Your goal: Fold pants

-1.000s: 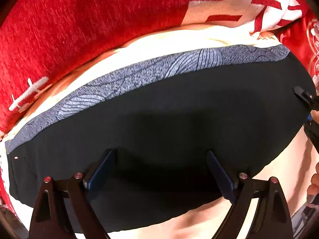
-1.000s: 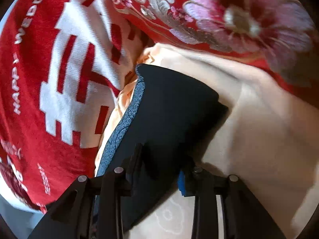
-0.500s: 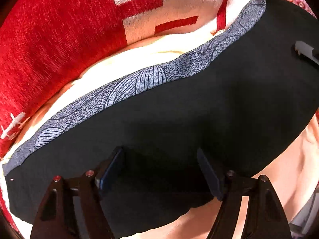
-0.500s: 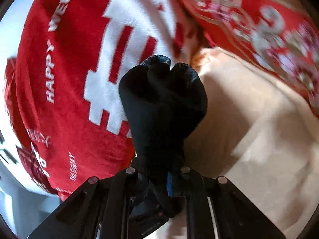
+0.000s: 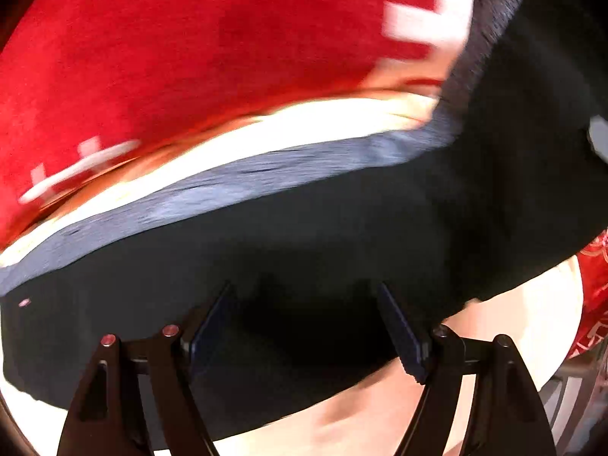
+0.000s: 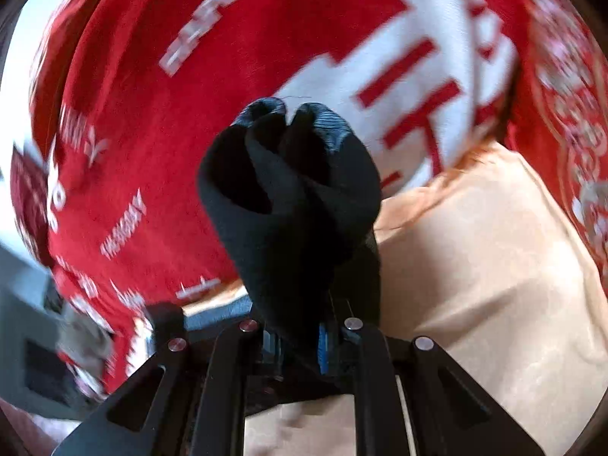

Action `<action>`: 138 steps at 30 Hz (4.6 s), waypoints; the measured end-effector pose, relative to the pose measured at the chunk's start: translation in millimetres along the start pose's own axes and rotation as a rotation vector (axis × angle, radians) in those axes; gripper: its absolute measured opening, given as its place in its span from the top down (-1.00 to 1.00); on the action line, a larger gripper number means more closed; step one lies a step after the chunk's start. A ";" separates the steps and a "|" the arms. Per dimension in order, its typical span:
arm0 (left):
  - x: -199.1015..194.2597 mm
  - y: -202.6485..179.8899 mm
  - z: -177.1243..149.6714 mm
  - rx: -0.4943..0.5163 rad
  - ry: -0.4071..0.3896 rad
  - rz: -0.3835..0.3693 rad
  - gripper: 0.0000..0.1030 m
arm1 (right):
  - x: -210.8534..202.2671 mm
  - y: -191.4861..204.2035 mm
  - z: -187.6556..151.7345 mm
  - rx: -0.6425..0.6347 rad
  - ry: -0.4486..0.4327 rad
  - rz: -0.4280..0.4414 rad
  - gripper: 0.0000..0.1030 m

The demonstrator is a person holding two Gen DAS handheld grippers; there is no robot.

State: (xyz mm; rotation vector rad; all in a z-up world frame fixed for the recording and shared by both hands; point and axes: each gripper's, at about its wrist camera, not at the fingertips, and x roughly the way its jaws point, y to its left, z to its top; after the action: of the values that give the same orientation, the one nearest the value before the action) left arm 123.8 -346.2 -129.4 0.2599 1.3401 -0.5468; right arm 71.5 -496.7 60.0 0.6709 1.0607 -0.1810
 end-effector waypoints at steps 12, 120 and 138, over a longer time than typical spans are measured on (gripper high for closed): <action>-25.5 158.9 -56.3 -0.222 0.043 0.158 -0.52 | 151.9 135.1 -125.9 -0.413 0.260 -0.272 0.59; -26.3 106.1 -32.1 -0.101 0.052 0.046 -0.13 | 151.0 36.2 -3.0 0.014 0.354 -0.231 0.13; -62.3 203.3 -110.6 -0.191 0.133 0.088 -0.82 | 135.9 130.3 -102.9 -0.205 0.446 -0.371 -0.20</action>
State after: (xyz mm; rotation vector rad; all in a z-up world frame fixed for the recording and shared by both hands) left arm 126.8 -106.7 -120.2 0.2001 1.4923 -0.3289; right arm 120.2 -309.5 -32.9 0.3276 1.6080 -0.2445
